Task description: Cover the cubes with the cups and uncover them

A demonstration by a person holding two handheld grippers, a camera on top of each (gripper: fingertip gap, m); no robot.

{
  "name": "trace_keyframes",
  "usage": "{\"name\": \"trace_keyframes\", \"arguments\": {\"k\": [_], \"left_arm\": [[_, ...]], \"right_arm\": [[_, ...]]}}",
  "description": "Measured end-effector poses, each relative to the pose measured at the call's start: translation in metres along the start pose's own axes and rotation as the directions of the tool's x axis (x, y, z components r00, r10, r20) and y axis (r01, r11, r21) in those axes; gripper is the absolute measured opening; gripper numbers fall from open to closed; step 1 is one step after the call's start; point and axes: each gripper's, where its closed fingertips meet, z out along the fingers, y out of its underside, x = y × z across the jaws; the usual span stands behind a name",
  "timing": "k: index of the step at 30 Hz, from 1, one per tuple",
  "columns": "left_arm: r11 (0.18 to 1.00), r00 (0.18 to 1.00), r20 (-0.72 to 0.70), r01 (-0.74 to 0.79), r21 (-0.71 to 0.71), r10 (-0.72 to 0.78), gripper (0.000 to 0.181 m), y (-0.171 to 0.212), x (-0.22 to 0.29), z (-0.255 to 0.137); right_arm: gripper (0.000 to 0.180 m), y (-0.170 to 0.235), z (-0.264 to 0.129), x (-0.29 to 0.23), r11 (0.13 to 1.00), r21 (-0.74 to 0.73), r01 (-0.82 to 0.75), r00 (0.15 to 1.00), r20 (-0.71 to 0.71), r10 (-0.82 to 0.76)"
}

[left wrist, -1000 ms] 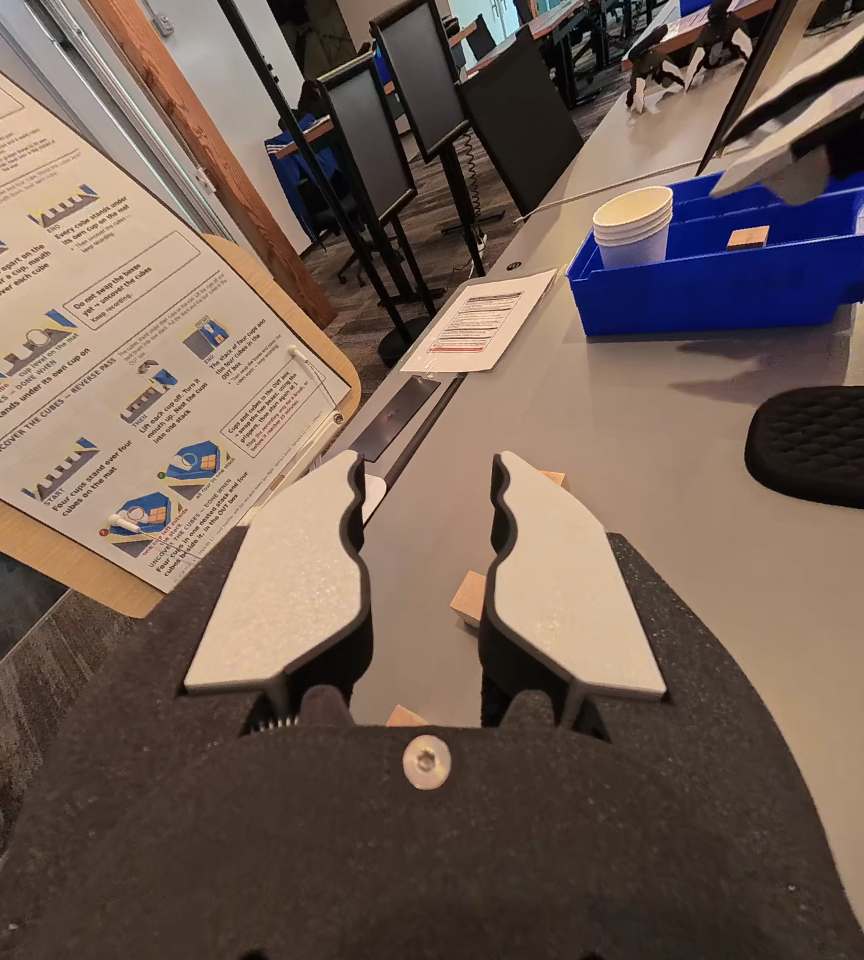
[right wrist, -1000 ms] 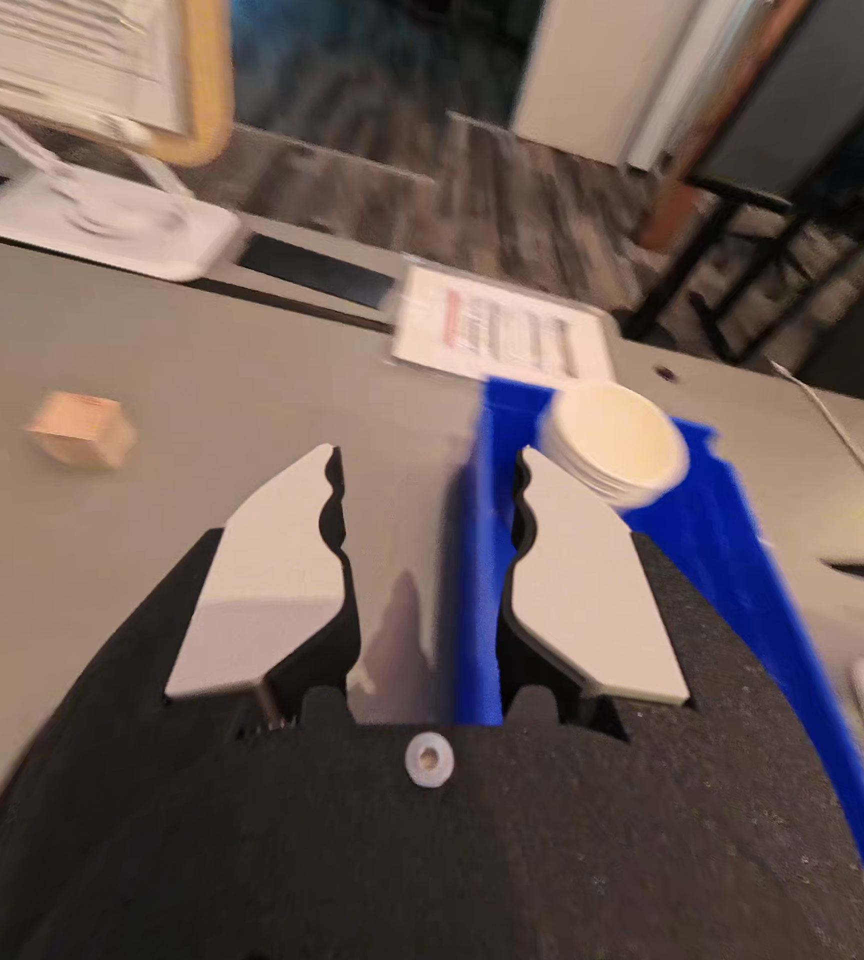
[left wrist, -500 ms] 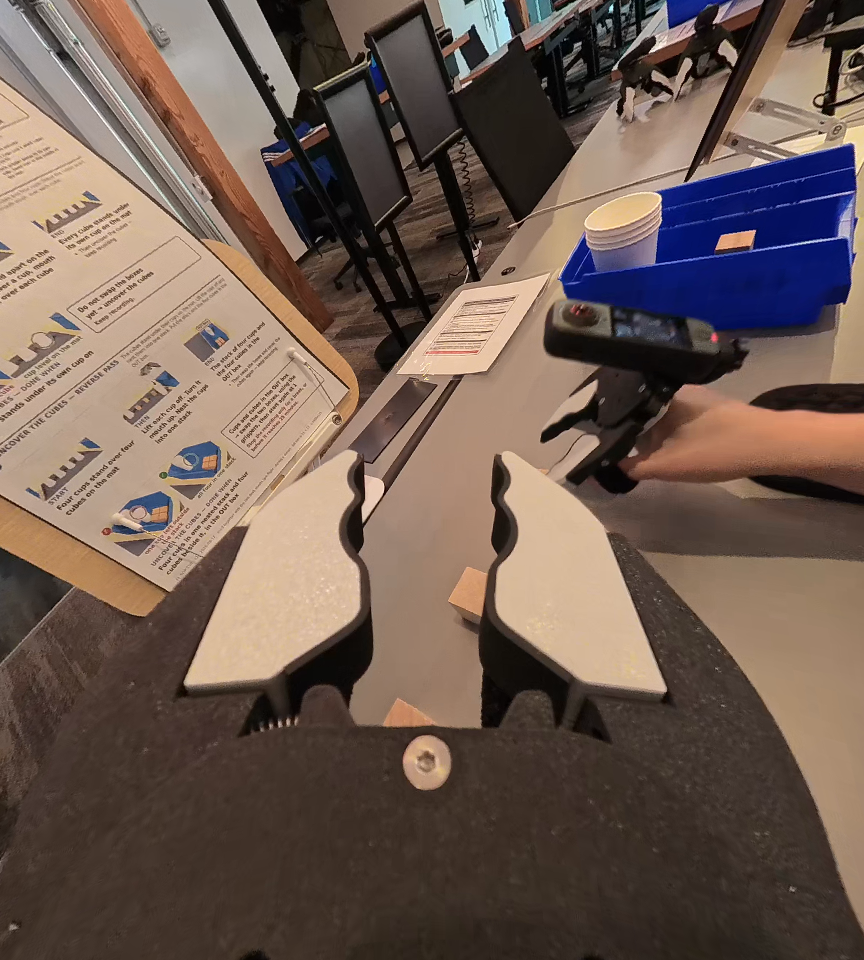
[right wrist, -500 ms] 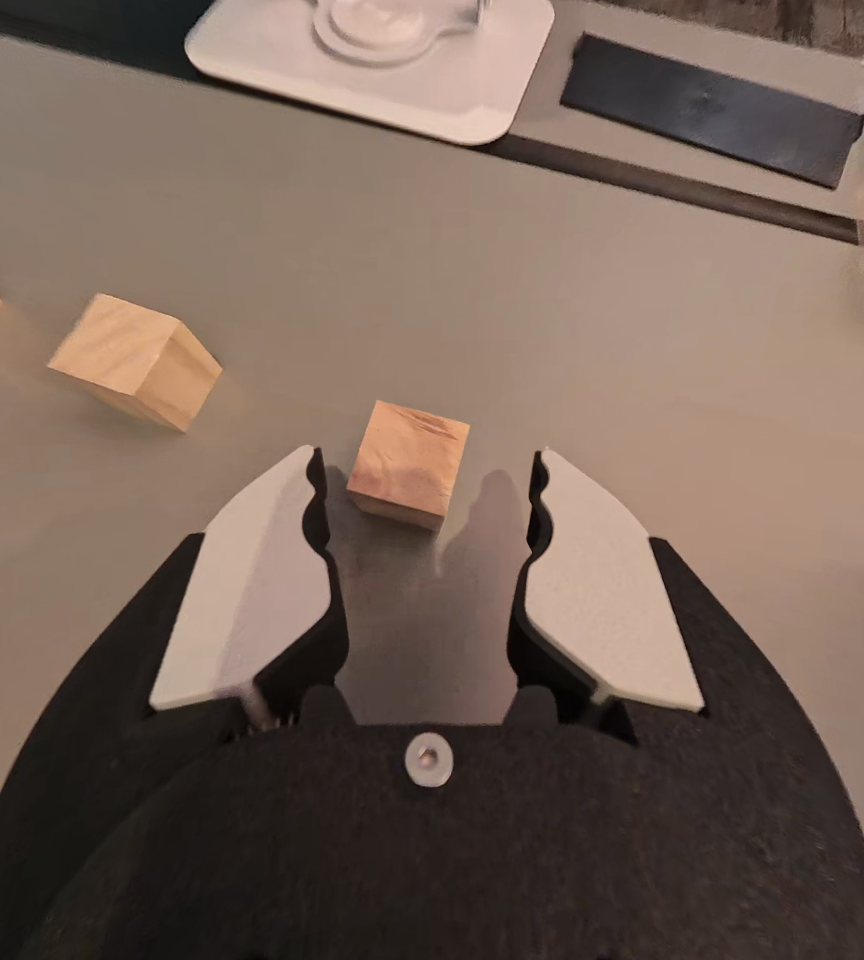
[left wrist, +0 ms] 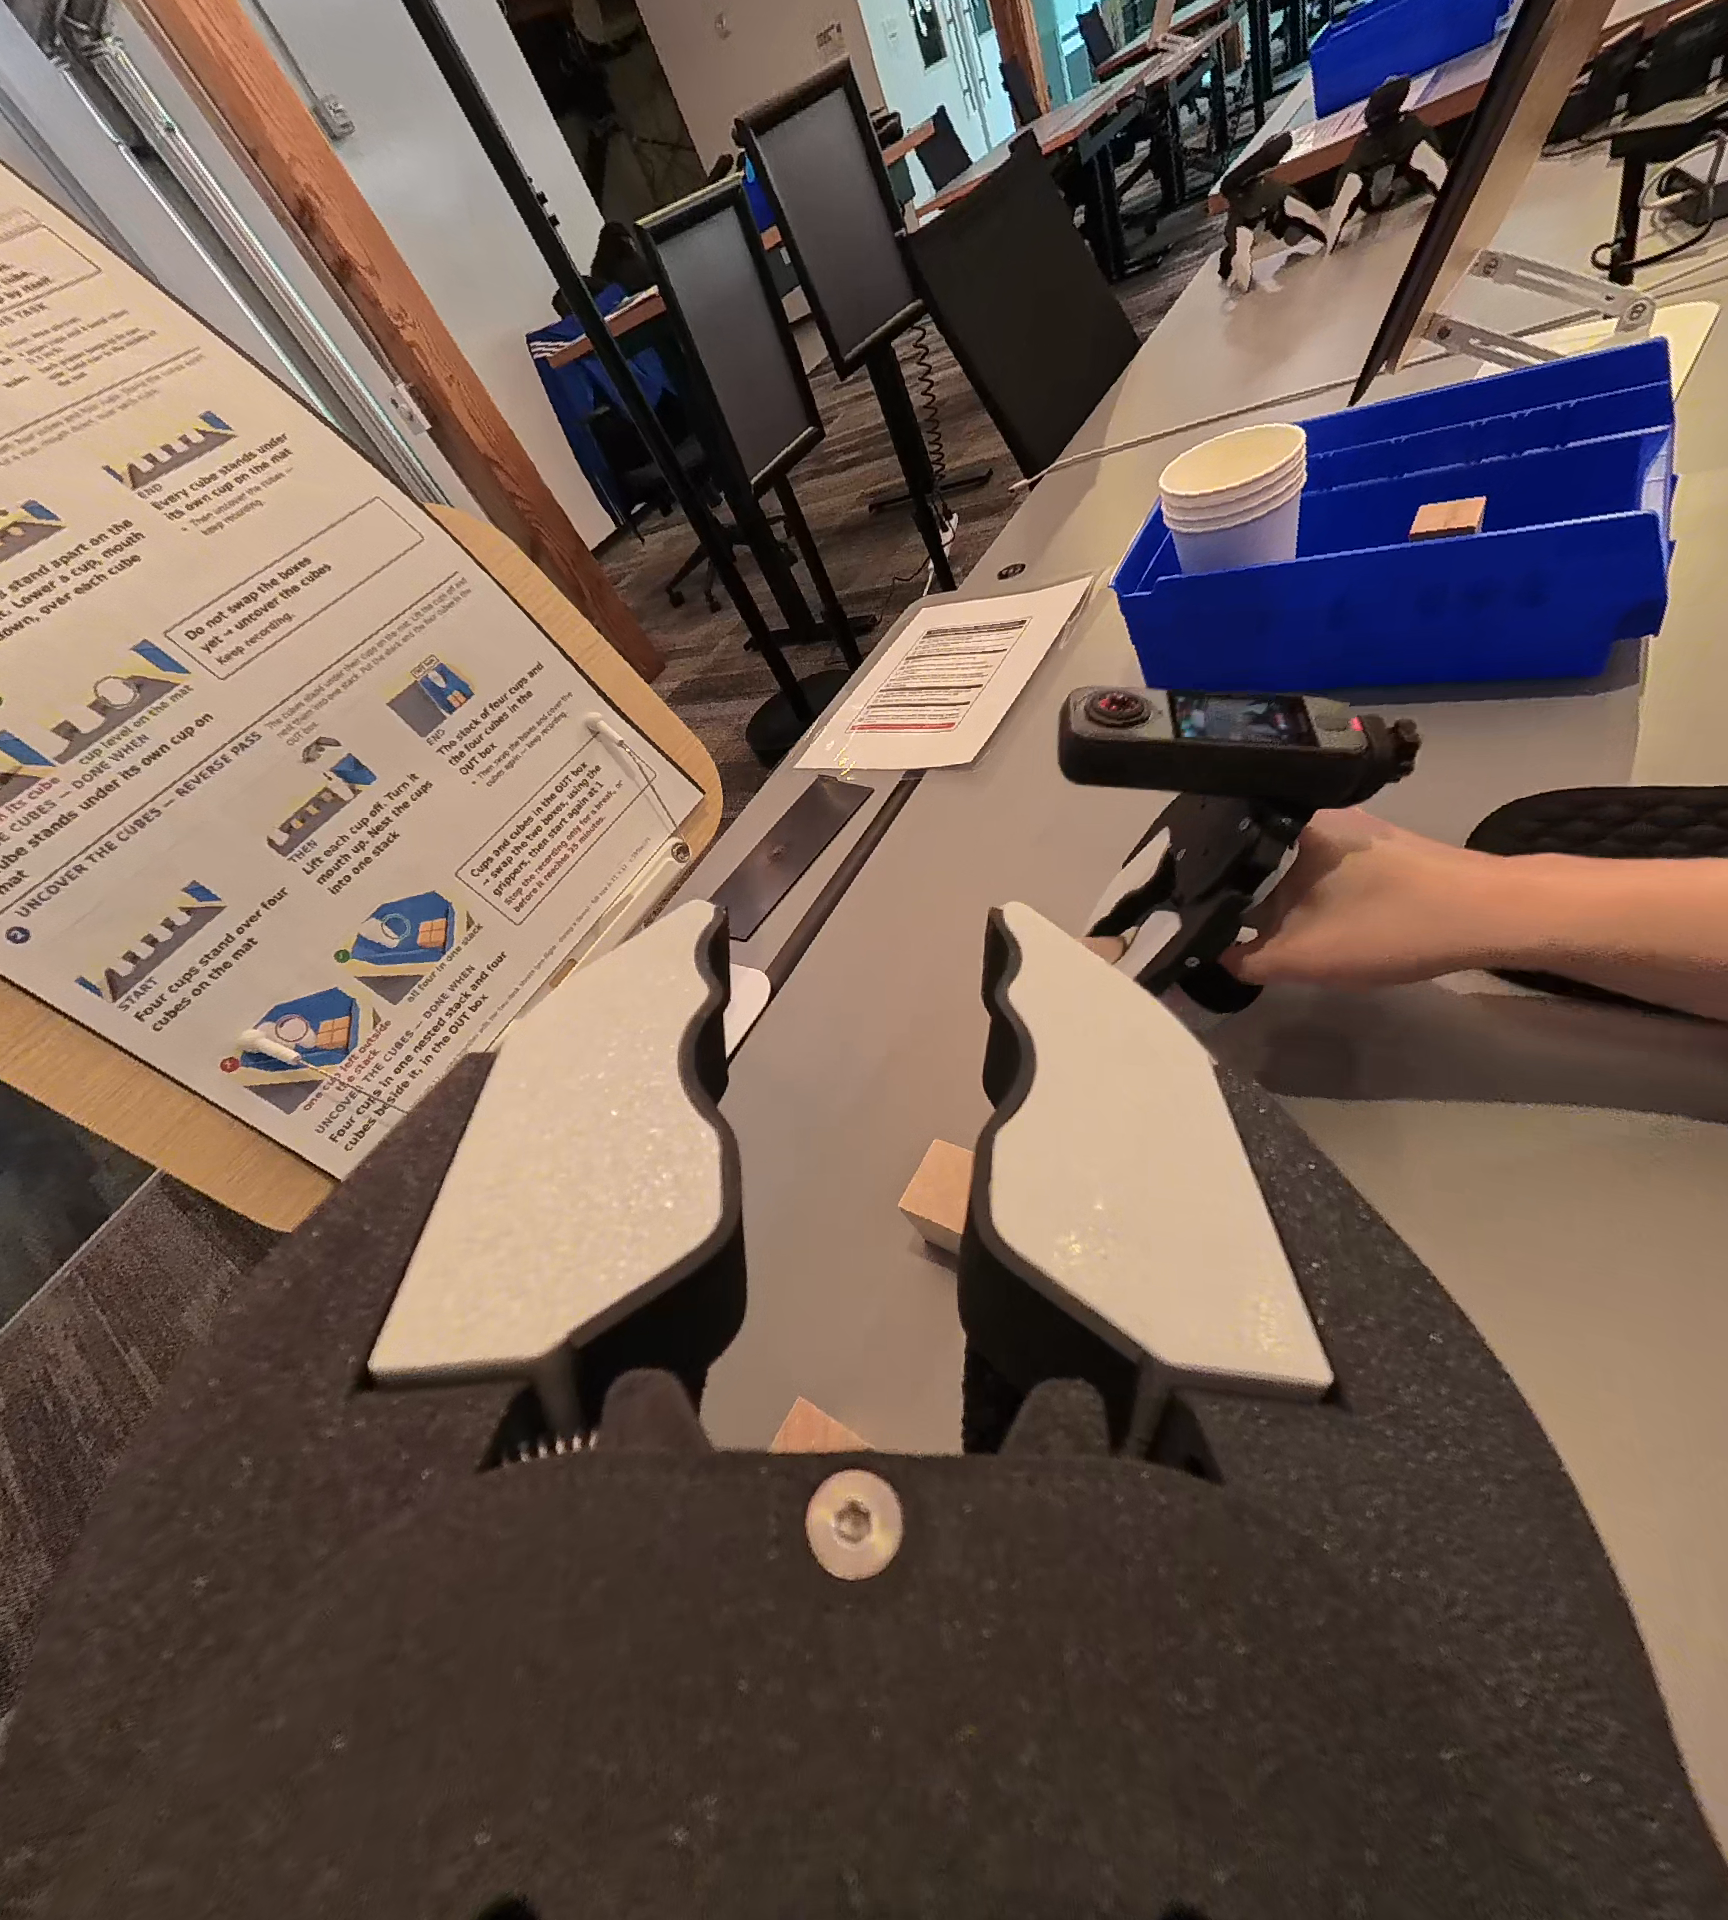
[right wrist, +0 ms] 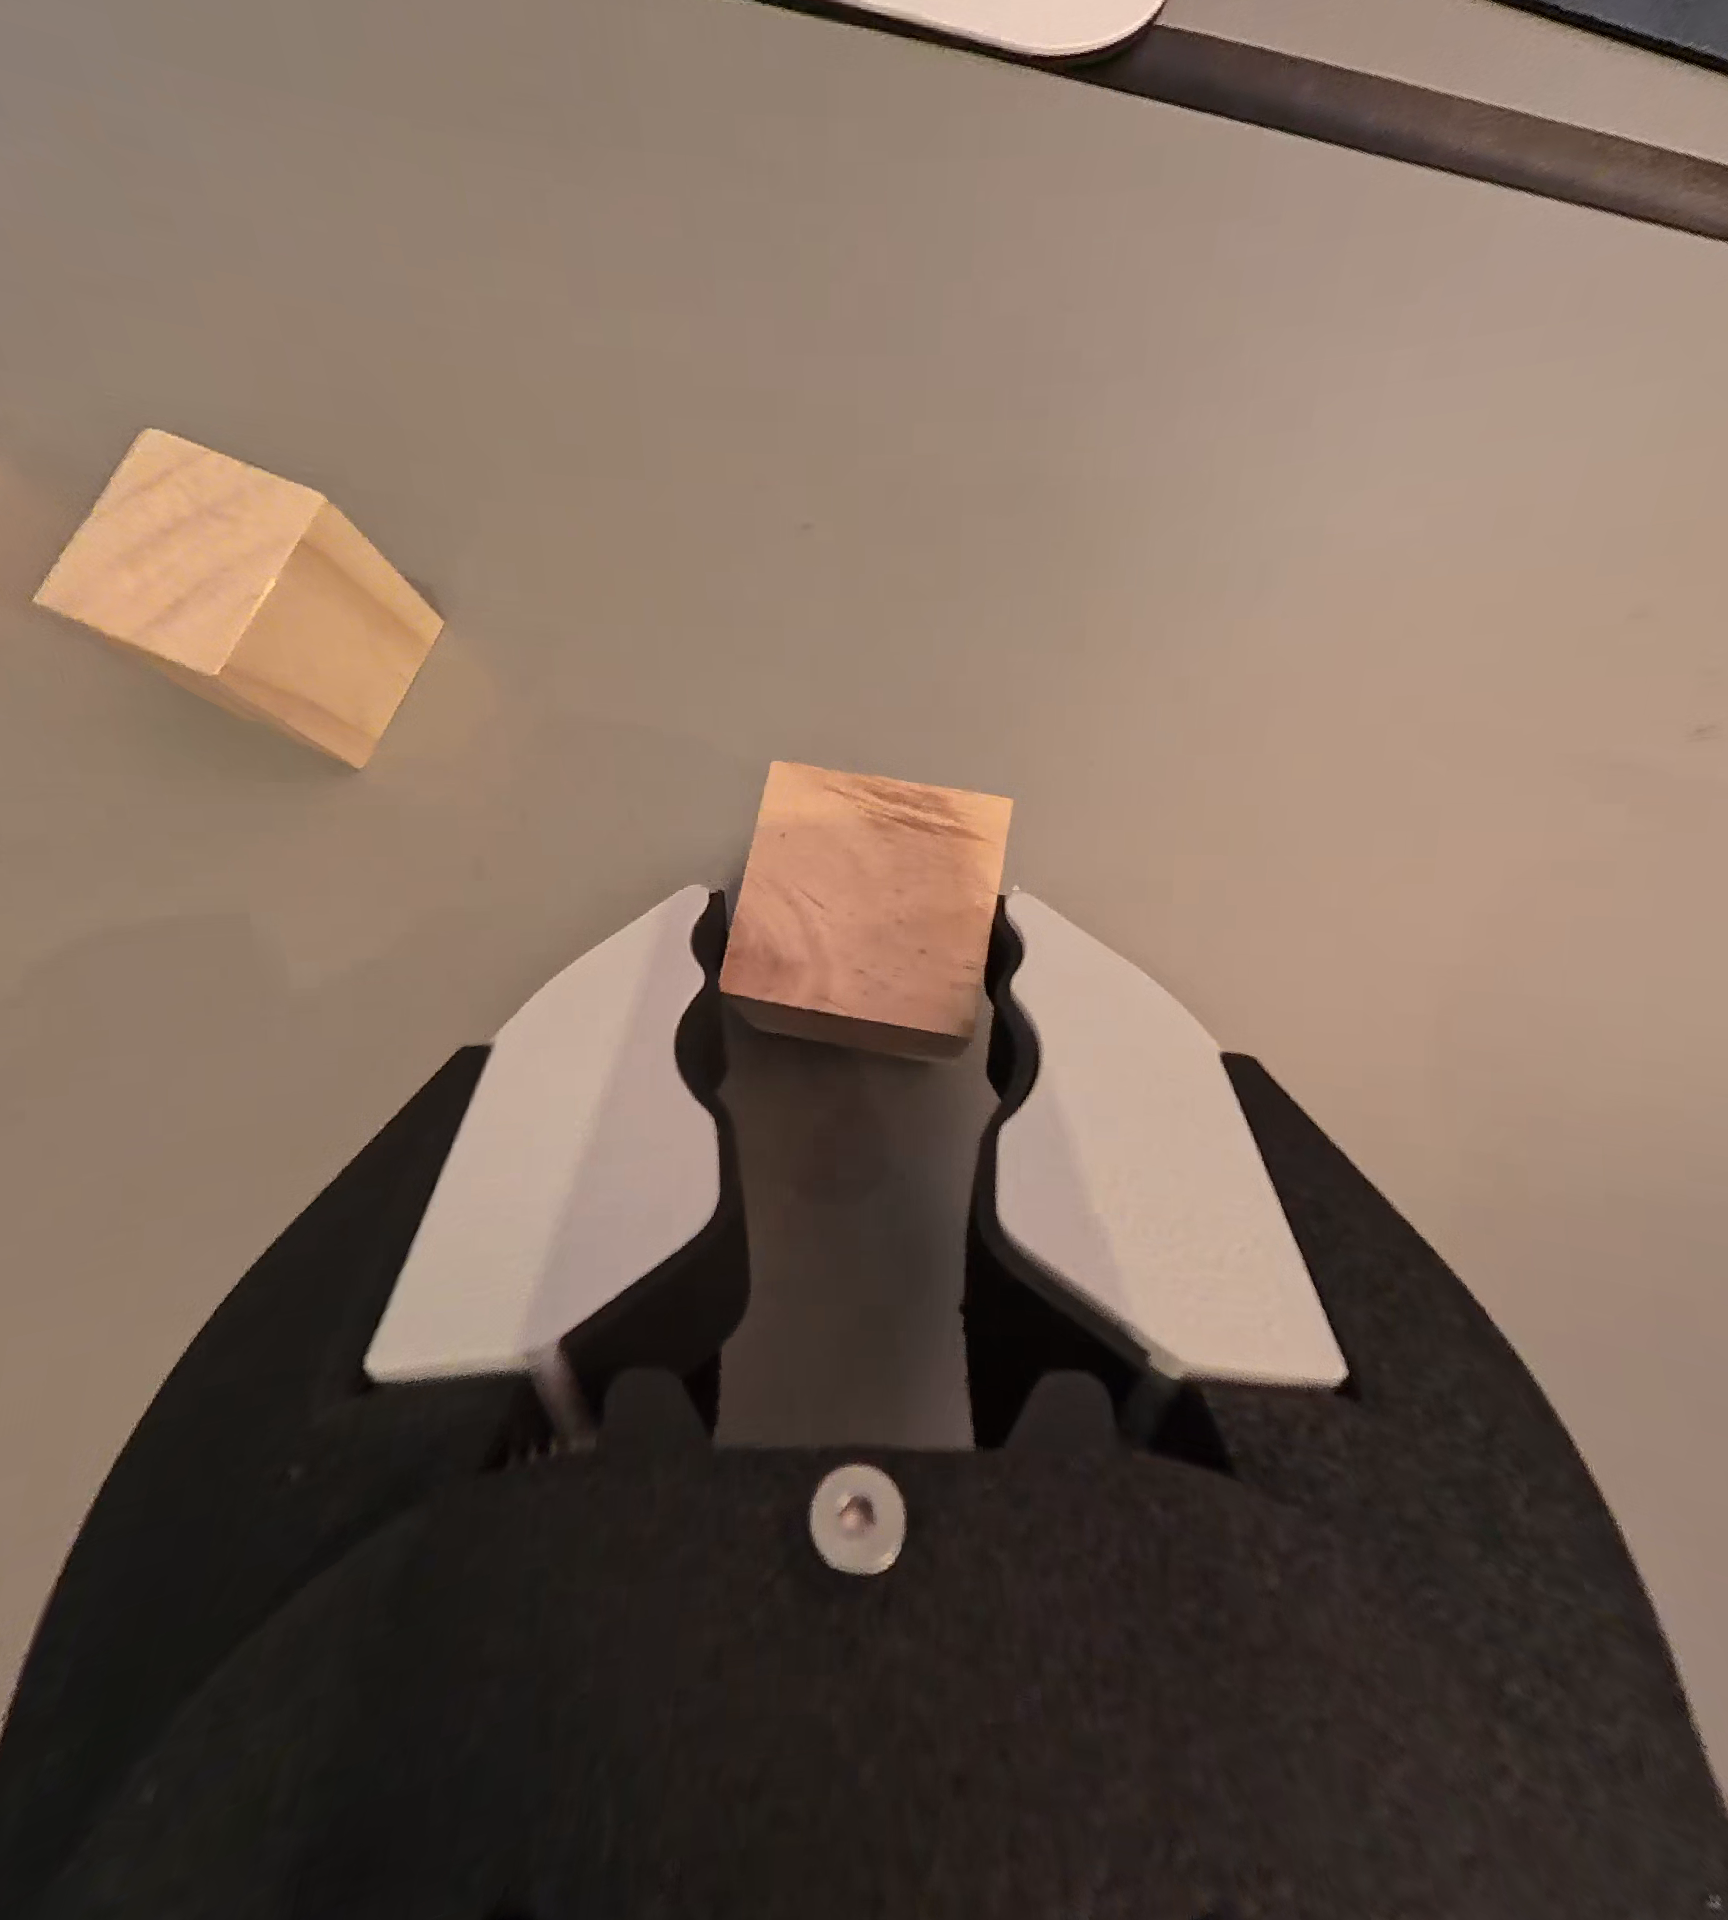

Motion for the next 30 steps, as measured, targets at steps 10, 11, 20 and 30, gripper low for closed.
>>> {"name": "trace_keyframes", "arguments": {"k": [10, 11, 20, 30], "left_arm": [[1.0, 1.0, 0.012, 0.009, -0.003, -0.009, 0.046, 0.002, -0.005, -0.001], [1.0, 1.0, 0.014, 0.011, -0.002, -0.011, 0.046, 0.002, -0.005, -0.001], [1.0, 1.0, 0.003, 0.015, 0.012, -0.015, 0.046, -0.001, -0.003, -0.002], [1.0, 0.999, 0.037, 0.013, -0.011, -0.012, 0.046, 0.003, -0.008, -0.005]], "right_arm": [[0.047, -0.037, -0.183, 0.052, 0.969, 0.245, 0.03, 0.992, 0.109, -0.058], [0.047, -0.039, -0.208, 0.076, 0.96, 0.275, 0.045, 0.997, 0.052, -0.061], [0.048, 0.079, -0.244, 0.269, 0.968, 0.087, -0.237, 0.965, -0.092, 0.245], [0.047, 0.158, -0.186, 0.304, 0.953, -0.244, -0.181, 0.969, -0.212, 0.129]]}}
